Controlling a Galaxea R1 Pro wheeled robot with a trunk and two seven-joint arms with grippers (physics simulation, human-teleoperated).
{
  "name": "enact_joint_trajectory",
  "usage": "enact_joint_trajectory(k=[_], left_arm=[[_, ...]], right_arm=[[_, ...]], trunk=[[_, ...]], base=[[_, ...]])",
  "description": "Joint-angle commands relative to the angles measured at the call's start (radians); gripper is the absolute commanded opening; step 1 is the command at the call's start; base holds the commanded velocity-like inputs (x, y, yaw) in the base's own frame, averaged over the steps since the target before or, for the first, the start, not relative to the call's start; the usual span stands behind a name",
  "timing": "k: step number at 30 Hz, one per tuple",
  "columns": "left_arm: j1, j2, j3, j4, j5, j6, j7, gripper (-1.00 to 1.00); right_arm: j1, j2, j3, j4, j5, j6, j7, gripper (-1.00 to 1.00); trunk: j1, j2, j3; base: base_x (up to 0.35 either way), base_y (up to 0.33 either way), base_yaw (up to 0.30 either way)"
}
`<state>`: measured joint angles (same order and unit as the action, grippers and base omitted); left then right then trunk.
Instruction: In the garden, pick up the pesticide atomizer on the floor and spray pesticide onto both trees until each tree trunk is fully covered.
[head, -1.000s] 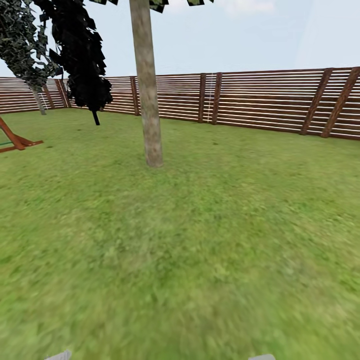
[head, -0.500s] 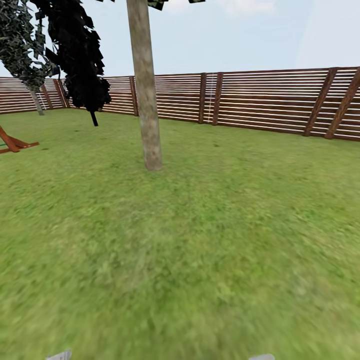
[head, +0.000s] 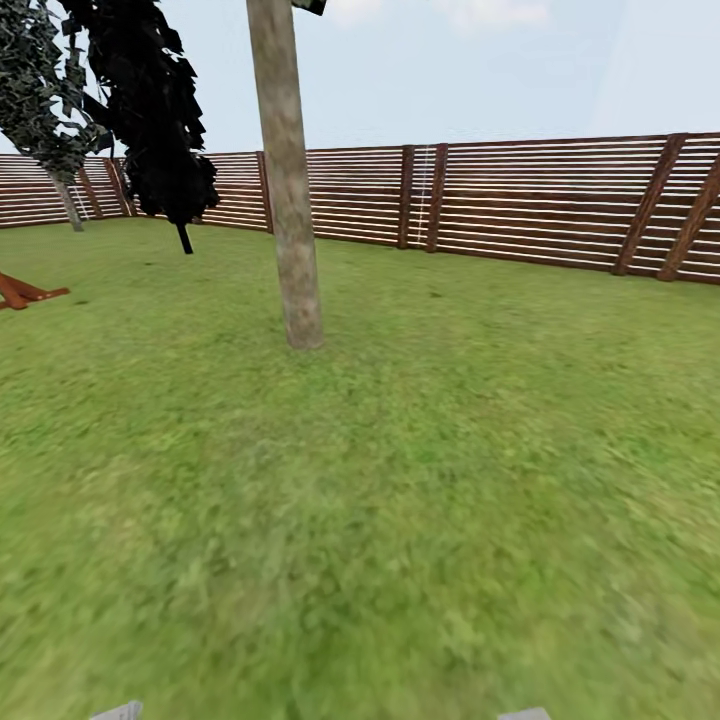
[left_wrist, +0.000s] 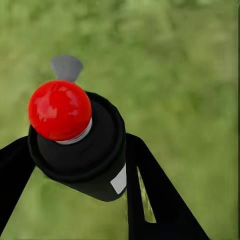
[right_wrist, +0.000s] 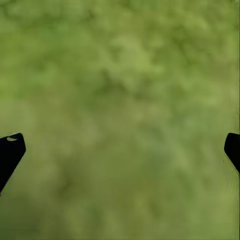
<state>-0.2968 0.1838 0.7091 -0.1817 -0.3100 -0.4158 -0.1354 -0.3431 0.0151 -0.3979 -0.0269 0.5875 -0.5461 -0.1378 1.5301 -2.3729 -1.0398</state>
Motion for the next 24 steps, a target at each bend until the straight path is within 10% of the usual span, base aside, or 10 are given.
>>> enact_joint_trajectory(k=[1, 24], left_arm=[[-0.001, 0.000, 0.009, 0.001, -0.006, -0.003, -0.006, -1.00], [0.004, -0.001, 0.009, 0.001, -0.006, -0.003, -0.007, -1.00]], right_arm=[[-0.001, 0.000, -0.004, 0.001, 0.011, -0.002, -0.008, 1.00], [-0.001, 0.000, -0.005, 0.001, 0.011, -0.002, -0.008, 1.00]], trunk=[[0.000, 0.000, -0.001], [0.000, 0.000, -0.001]], base=[[0.338, 0.000, 0.000], [0.338, 0.000, 0.000]])
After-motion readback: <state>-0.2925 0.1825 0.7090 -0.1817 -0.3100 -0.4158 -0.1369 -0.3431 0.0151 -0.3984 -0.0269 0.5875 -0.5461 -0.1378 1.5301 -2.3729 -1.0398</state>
